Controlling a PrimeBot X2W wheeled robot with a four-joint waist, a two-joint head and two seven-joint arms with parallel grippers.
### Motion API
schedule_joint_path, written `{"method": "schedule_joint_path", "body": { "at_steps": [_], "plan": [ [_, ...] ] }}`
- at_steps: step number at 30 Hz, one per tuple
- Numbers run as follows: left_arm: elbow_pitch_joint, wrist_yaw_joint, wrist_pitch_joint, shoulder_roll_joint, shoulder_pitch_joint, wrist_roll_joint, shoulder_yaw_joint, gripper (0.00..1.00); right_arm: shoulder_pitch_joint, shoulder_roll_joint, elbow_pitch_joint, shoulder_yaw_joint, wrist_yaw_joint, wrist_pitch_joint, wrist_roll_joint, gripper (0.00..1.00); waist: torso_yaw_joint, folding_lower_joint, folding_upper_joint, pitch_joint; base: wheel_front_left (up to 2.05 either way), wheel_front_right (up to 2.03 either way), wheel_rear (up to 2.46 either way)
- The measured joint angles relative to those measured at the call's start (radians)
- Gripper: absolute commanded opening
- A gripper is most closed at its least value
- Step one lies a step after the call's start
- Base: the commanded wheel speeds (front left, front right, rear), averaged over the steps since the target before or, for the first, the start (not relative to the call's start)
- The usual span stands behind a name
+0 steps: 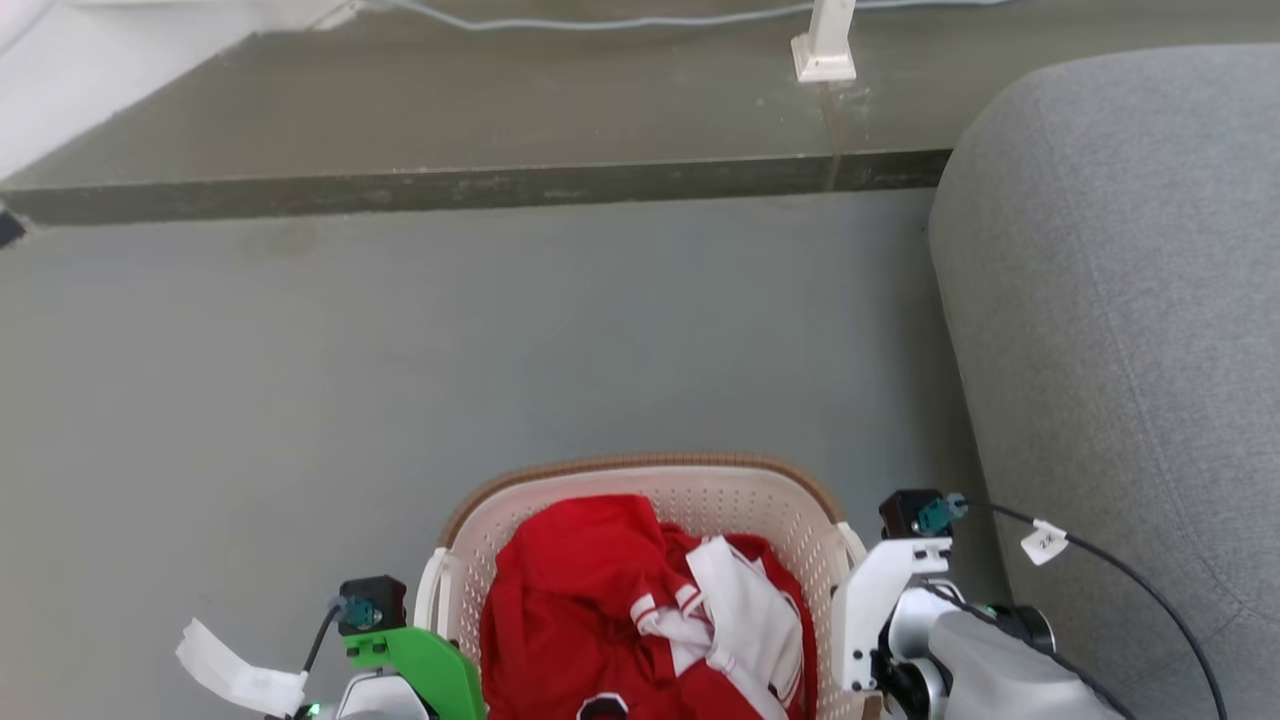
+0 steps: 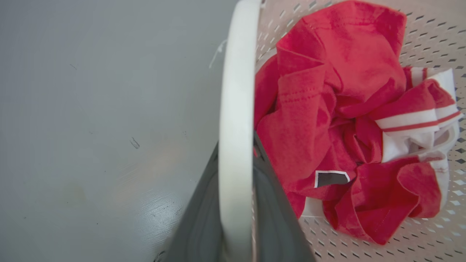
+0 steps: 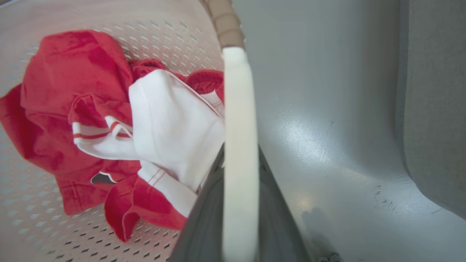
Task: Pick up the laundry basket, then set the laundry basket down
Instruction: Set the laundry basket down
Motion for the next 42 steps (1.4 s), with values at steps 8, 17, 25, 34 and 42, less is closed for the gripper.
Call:
{"method": "schedule_joint_path", "body": {
  "at_steps": [8, 17, 25, 34, 42],
  "plan": [
    [-0.016, 0.018, -0.019, 0.003, -0.072, -0.005, 0.004, 0.00, -0.087, -0.002, 0.001, -0.002, -0.009, -0.019, 0.000, 0.00, 0.001, 0.0000, 0.0000, 0.061, 0.00, 0.00, 0.00],
    [-0.023, 0.030, -0.045, 0.005, -0.185, -0.003, 0.016, 0.00, -0.222, -0.005, 0.012, -0.019, -0.010, -0.043, -0.001, 0.00, 0.000, 0.0000, 0.0000, 0.167, 0.00, 0.00, 0.00],
    [-0.033, 0.040, -0.053, 0.006, -0.285, 0.009, 0.017, 0.00, -0.322, -0.006, 0.040, -0.038, -0.010, -0.062, -0.004, 0.00, 0.002, 0.0000, 0.0000, 0.275, 0.00, 0.00, 0.00],
    [-0.049, 0.049, -0.062, 0.006, -0.389, 0.013, 0.016, 0.00, -0.430, -0.015, 0.064, -0.048, -0.010, -0.092, -0.017, 0.00, 0.011, 0.0002, 0.0000, 0.416, 0.00, 0.00, 0.00],
    [-0.049, 0.058, -0.071, 0.006, -0.469, 0.022, 0.021, 0.00, -0.510, -0.018, 0.074, -0.058, -0.010, -0.110, -0.021, 0.00, 0.018, 0.0002, 0.0000, 0.530, 0.00, 0.00, 0.00]
  ]
}}
